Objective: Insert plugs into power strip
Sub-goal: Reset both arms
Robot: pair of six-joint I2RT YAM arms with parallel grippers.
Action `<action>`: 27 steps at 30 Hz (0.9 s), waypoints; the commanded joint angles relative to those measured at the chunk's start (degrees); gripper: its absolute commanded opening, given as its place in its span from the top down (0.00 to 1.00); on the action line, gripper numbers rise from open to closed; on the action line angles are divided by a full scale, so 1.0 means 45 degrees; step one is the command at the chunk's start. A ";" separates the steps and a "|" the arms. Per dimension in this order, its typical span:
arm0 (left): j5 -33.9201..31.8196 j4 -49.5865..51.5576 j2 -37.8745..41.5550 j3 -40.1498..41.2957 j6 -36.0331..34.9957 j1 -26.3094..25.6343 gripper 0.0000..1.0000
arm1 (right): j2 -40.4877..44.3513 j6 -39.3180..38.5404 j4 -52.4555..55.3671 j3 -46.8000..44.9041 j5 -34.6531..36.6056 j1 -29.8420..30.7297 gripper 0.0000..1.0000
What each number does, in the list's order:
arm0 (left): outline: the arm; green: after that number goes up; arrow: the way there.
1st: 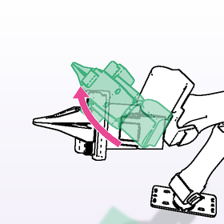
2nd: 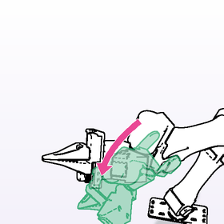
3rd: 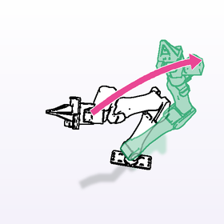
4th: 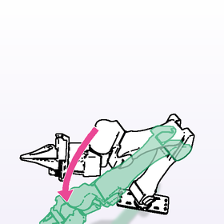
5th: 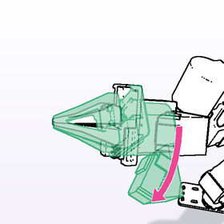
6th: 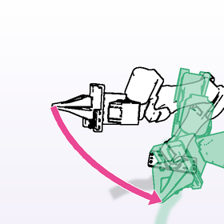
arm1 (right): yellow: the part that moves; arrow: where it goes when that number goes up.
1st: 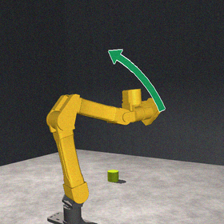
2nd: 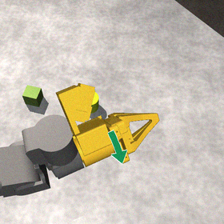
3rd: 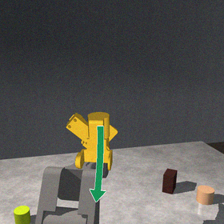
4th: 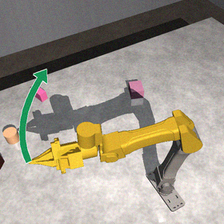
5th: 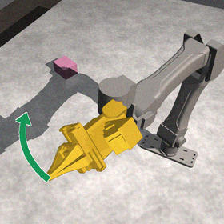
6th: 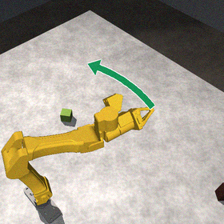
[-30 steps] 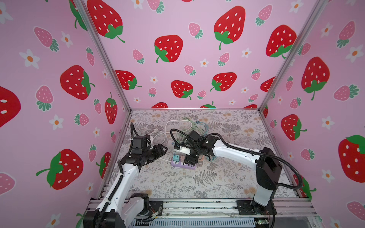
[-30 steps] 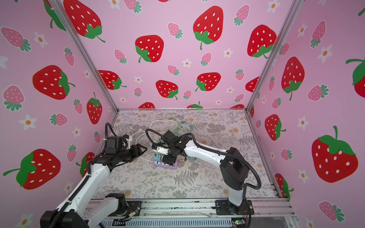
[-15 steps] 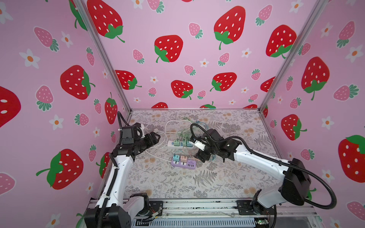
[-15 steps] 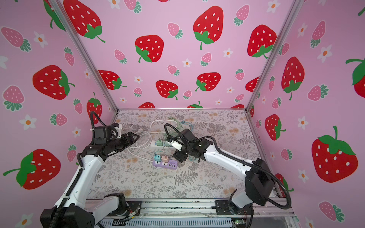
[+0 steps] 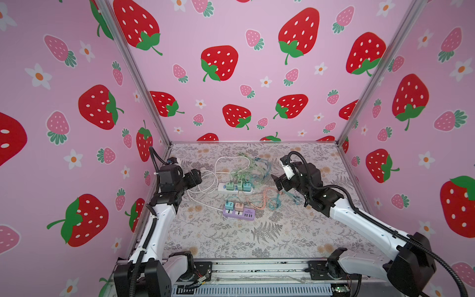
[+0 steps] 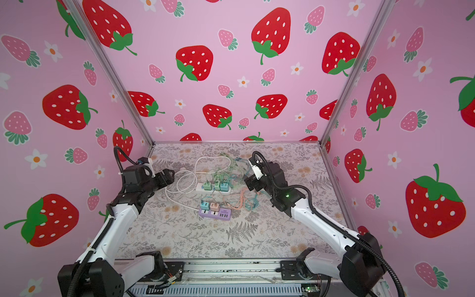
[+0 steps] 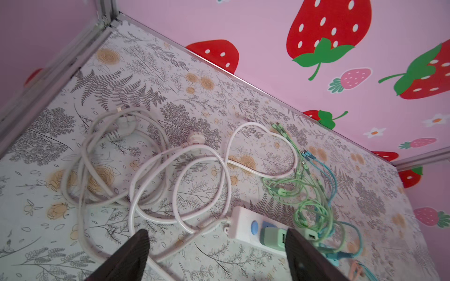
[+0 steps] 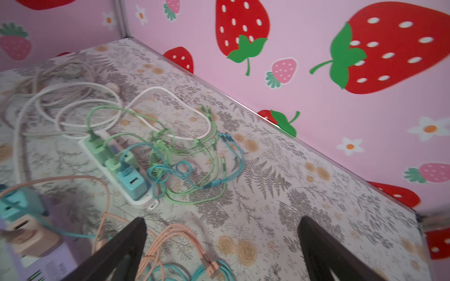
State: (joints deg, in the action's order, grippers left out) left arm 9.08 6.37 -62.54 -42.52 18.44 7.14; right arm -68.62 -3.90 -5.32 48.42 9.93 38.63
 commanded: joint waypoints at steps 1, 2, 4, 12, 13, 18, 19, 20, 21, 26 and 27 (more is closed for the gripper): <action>-0.1701 -0.3422 -0.0051 0.1442 -0.1082 0.0063 0.10 | 0.0283 0.0483 -0.2278 -0.1060 0.1685 -0.0748 0.01; -0.1860 -0.3834 -0.0225 0.1729 -0.1244 0.0065 0.10 | 0.0336 0.0526 -0.2659 -0.1415 0.1832 -0.0976 0.01; -0.2024 -0.4284 -0.0765 0.2050 -0.1463 0.0042 0.10 | 0.0426 0.0574 -0.3576 -0.2168 0.2051 -0.1447 0.01; -0.1530 -0.8226 -0.3245 0.3444 -0.2120 0.0005 0.09 | 0.0064 0.0672 -0.7605 -0.5172 0.2484 -0.3346 0.01; -0.1426 -0.8773 -0.3608 0.3590 -0.2258 -0.0003 0.08 | -0.0101 0.0628 -0.8067 -0.5485 0.2335 -0.3718 0.01; -0.0541 -1.0556 -0.4578 0.3861 -0.2663 -0.0060 0.08 | -0.1104 0.0923 -1.0369 -0.6807 0.1149 -0.5799 0.01; -0.0380 -1.1087 -0.5000 0.3888 -0.2710 -0.0063 0.08 | -0.1425 0.1064 -1.1281 -0.7215 0.0877 -0.6203 0.01; -0.0017 -1.1313 -0.5286 0.3883 -0.2796 -0.0101 0.08 | -0.1703 0.1163 -1.2173 -0.7615 0.0633 -0.6494 0.01; 0.0189 -1.0634 -0.5226 0.3622 -0.3195 -0.0251 0.07 | -0.2045 0.1286 -1.3146 -0.7990 0.0384 -0.6768 0.01; -0.0504 -1.1936 -0.6014 0.3845 -0.3751 -0.0958 0.07 | -0.2860 0.0939 -1.4241 -0.7979 -0.0725 -0.7149 0.01; -0.0565 -1.1234 -0.5823 0.3750 -0.3798 -0.0975 0.06 | -0.3239 0.0907 -1.4602 -0.7973 -0.0810 -0.7140 0.01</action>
State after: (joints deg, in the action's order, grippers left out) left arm 7.03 -40.69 -88.38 -25.32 4.45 3.57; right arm -80.95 0.32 -61.14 11.88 10.44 6.72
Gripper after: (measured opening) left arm 0.935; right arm 0.992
